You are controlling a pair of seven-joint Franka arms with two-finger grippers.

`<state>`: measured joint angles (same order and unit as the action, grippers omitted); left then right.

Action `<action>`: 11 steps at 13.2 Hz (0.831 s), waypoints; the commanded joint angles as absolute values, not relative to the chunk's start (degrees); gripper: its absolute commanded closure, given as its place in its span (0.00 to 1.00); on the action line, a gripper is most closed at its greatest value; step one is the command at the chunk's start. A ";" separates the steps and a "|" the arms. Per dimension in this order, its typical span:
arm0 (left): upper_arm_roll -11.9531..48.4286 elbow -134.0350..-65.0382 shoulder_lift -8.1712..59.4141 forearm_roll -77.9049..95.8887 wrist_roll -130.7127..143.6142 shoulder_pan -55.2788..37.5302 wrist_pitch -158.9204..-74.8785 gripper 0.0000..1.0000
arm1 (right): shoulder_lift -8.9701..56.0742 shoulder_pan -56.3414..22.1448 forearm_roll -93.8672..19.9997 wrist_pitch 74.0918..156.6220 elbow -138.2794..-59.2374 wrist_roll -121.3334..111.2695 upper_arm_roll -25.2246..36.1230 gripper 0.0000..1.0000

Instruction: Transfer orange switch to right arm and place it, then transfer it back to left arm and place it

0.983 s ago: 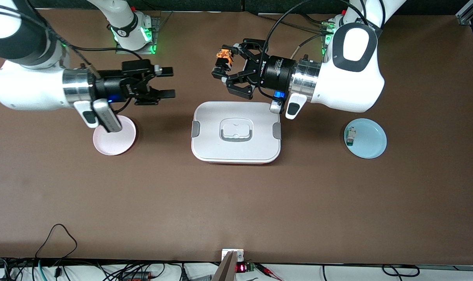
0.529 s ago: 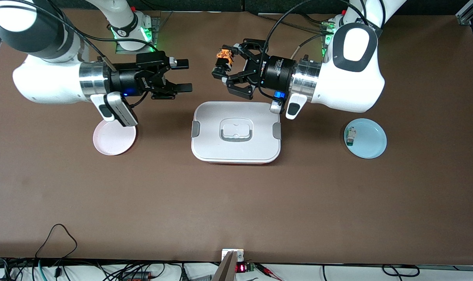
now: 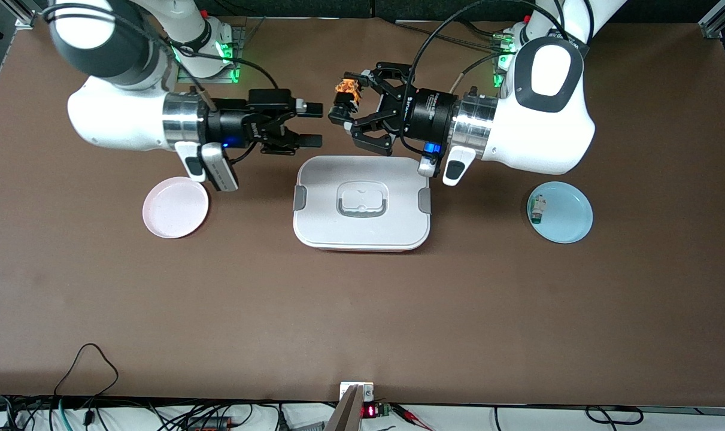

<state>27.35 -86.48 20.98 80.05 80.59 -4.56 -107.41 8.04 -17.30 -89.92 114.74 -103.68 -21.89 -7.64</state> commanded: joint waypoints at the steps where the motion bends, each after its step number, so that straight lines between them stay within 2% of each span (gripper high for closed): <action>1: 27.51 -85.17 21.88 81.65 81.65 -4.48 -107.05 0.95 | 5.80 -17.31 -94.72 116.90 -105.99 -23.20 -8.88 0.04; 7: 27.60 -85.17 22.32 82.61 81.65 -4.92 -107.23 0.95 | 4.22 -17.31 -96.15 117.16 -108.89 -23.20 -9.32 0.04; 11: 27.60 -85.17 22.32 82.88 81.65 -4.83 -107.23 0.95 | 3.16 -18.19 -101.07 117.33 -110.83 -23.20 -9.32 0.04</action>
<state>27.43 -86.48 21.61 81.31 80.90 -4.77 -107.41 5.35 -17.68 -98.46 116.24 -108.42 -21.96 -9.01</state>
